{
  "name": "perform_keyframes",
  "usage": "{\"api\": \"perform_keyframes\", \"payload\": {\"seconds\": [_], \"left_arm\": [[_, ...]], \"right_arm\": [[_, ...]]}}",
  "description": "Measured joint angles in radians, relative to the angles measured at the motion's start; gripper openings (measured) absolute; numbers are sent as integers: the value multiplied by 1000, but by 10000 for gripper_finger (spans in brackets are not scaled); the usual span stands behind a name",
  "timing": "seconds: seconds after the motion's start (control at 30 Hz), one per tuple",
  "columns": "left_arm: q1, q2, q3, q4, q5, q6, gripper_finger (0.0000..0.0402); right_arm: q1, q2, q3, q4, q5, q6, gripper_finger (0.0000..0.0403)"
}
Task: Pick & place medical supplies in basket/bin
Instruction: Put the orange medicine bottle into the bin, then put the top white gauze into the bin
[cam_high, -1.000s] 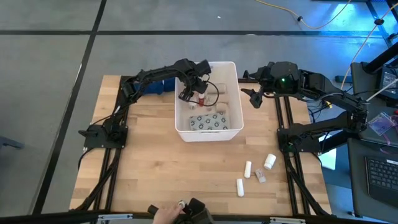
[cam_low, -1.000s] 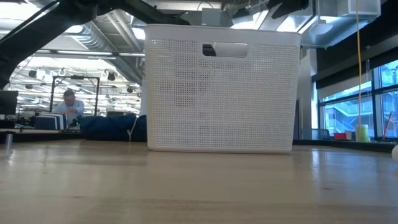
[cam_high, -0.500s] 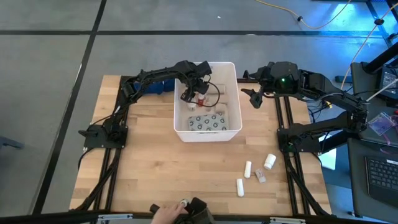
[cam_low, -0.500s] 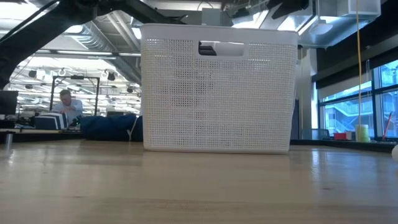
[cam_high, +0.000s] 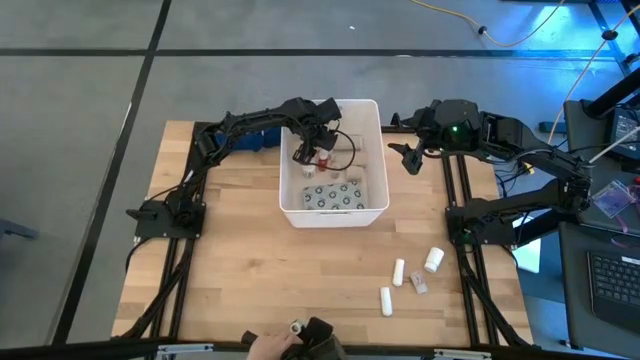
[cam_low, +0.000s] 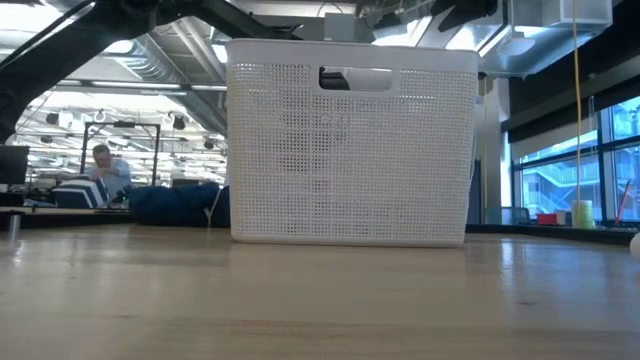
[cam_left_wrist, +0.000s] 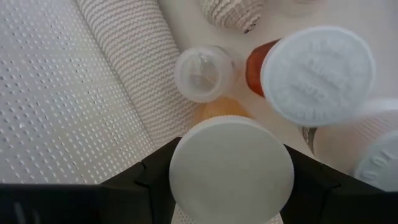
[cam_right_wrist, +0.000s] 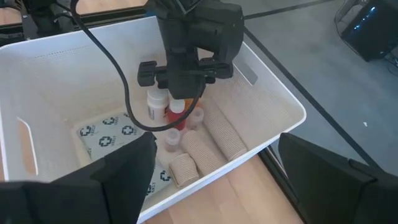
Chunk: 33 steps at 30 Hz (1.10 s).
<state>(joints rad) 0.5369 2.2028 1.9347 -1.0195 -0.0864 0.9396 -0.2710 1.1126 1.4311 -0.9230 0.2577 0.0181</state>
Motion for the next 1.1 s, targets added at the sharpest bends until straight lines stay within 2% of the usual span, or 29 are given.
{"api": "perform_keyframes", "payload": {"seconds": [0.2, 0.67, 0.93, 1.1], "left_arm": [[0, 0, 0, -1, 1, -11, 213], [0, 0, 0, -3, -4, -38, 260], [-9, -20, 34, -62, -196, -70, 263], [-23, -54, 116, -112, -183, -145, 263]], "right_arm": [[0, 0, 0, 0, 0, 0, 336], [0, 0, 0, -5, 0, 0, 336], [0, 0, 0, -5, 0, -1, 336], [0, 0, 0, -3, 1, 0, 336]]}}
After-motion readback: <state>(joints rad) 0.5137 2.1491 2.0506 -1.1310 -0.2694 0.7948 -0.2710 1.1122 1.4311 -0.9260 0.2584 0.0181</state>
